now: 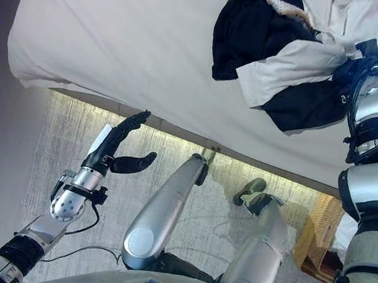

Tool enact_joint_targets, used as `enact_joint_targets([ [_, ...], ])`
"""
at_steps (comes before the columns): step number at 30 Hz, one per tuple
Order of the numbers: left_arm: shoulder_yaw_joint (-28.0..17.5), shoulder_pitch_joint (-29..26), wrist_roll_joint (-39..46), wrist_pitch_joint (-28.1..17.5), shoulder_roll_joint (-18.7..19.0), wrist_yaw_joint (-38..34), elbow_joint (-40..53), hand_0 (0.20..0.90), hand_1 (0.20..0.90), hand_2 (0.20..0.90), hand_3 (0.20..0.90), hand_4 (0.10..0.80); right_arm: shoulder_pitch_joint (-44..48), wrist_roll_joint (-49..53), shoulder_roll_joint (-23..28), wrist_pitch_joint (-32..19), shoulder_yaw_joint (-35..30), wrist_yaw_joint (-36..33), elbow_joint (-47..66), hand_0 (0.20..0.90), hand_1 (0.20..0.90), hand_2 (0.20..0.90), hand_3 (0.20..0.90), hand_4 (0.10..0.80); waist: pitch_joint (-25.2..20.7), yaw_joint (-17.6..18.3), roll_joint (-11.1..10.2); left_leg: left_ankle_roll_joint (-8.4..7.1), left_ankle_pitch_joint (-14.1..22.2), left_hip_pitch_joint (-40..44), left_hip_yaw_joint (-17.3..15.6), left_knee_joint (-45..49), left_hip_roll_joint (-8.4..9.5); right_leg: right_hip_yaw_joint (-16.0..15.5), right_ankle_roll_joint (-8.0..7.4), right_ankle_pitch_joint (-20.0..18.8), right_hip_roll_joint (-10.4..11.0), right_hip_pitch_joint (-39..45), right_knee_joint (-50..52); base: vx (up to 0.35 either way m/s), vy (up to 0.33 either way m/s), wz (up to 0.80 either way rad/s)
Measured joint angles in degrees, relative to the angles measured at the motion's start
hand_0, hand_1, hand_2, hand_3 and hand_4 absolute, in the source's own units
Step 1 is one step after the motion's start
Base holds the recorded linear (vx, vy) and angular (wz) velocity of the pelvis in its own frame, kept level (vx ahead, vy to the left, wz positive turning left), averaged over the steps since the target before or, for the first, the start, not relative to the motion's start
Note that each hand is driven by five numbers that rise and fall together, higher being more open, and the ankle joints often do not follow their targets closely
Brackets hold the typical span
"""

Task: Pick up the clothes from the bed and place them into the basket

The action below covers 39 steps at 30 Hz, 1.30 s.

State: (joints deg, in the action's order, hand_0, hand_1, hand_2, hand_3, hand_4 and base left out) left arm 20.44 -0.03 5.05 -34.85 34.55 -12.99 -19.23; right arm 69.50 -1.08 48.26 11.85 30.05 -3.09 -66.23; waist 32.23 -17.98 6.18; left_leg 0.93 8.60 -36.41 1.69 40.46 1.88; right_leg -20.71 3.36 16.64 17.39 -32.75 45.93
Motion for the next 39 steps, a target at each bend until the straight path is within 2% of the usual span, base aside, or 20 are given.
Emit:
enact_joint_targets([
  [5,0.05,-0.14,0.00,0.06,-0.05,1.12,-2.44,0.900,0.900,0.900,0.900,0.800,-1.57,0.01,0.04,-0.43,-0.57,1.17,-0.61,0.300,0.300,0.300,0.200,0.100,0.05,1.27,-0.09,0.39,-0.25,8.19,-1.31,-5.34,-0.02,0.95,-1.55,-1.19,-0.69,6.95,-5.02,0.033,0.017,-0.14],
  [15,0.10,-0.86,0.04,1.14,-0.24,2.28,-6.44,0.900,0.900,0.900,0.900,0.800,-4.40,2.32,1.14,-1.23,-4.99,3.32,-2.23,0.300,0.300,0.300,0.200,0.100,0.11,3.25,-0.97,1.08,-0.96,19.21,-3.38,-12.71,-0.16,1.69,-3.05,-3.82,-2.13,16.75,-13.12,0.028,0.001,-0.11],
  [16,0.09,-0.84,0.04,1.29,-0.25,2.28,-6.76,0.900,0.900,0.900,0.900,0.800,-4.46,2.81,1.62,-1.23,-5.07,3.82,-2.29,0.300,0.300,0.300,0.200,0.100,0.02,3.25,-1.26,1.05,-1.19,20.27,-3.75,-13.87,-0.16,1.76,-3.44,-4.13,-2.23,17.45,-14.06,-0.057,0.007,-0.13],
  [19,0.16,-1.26,-0.03,2.53,-0.49,2.43,-7.94,0.900,0.900,0.900,0.900,0.800,-4.55,4.26,2.93,-2.21,-6.90,4.22,-2.29,0.300,0.300,0.300,0.200,0.100,-0.02,3.41,-1.53,0.89,-2.48,23.07,-4.64,-17.36,-0.57,1.47,-3.20,-6.37,-3.13,19.77,-17.52,0.021,-0.008,-0.16],
  [22,0.17,-1.76,-0.14,3.75,-0.53,2.86,-10.17,0.900,0.900,0.900,0.900,0.800,-4.56,4.52,3.47,-2.29,-7.41,5.66,-2.79,0.300,0.300,0.300,0.200,0.100,-0.09,4.23,-1.69,0.58,-3.32,27.54,-5.31,-21.27,-0.77,1.73,-3.82,-7.70,-4.16,23.74,-21.63,0.099,-0.018,-0.16],
  [25,-0.15,-1.77,-0.09,4.97,-0.41,2.90,-11.09,0.900,0.900,0.900,0.900,0.800,-4.57,4.68,4.92,-2.31,-9.41,7.34,-2.88,0.300,0.300,0.300,0.200,0.100,-0.82,4.98,-2.93,0.41,-4.34,31.32,-5.97,-25.26,-0.83,2.10,-4.67,-8.56,-5.04,27.05,-25.37,0.069,-0.026,-0.14],
  [29,-0.16,-2.24,-0.22,5.93,-0.85,4.04,-11.37,0.900,0.900,0.900,0.900,0.800,-4.56,6.23,7.76,-2.26,-11.87,8.66,-3.94,0.300,0.300,0.300,0.200,0.100,-1.31,5.87,-3.94,-0.08,-5.23,36.36,-6.31,-29.06,-1.06,1.90,-4.74,-9.81,-6.12,32.04,-29.65,0.121,-0.033,-0.06],
  [35,-0.22,-3.06,-0.48,6.05,-0.94,5.38,-13.79,0.900,0.900,0.900,0.900,0.800,-6.67,6.67,10.01,-2.22,-13.55,9.81,-4.15,0.300,0.300,0.300,0.200,0.100,-6.16,7.12,-6.52,-0.27,-5.35,36.59,-6.50,-30.27,-1.18,1.66,-4.65,-9.90,-6.86,33.09,-32.60,0.011,-0.025,-0.01],
  [39,-0.09,-3.57,-0.58,6.04,-1.11,5.55,-15.04,0.900,0.900,0.900,0.900,0.800,-9.08,6.66,10.00,-2.21,-13.53,10.44,-4.44,0.319,0.319,0.319,0.222,0.122,-7.47,7.14,-6.88,-0.30,-5.36,36.50,-6.57,-30.44,-1.51,1.49,-4.47,-10.04,-7.37,33.50,-33.90,-0.092,-0.027,-0.01],
])
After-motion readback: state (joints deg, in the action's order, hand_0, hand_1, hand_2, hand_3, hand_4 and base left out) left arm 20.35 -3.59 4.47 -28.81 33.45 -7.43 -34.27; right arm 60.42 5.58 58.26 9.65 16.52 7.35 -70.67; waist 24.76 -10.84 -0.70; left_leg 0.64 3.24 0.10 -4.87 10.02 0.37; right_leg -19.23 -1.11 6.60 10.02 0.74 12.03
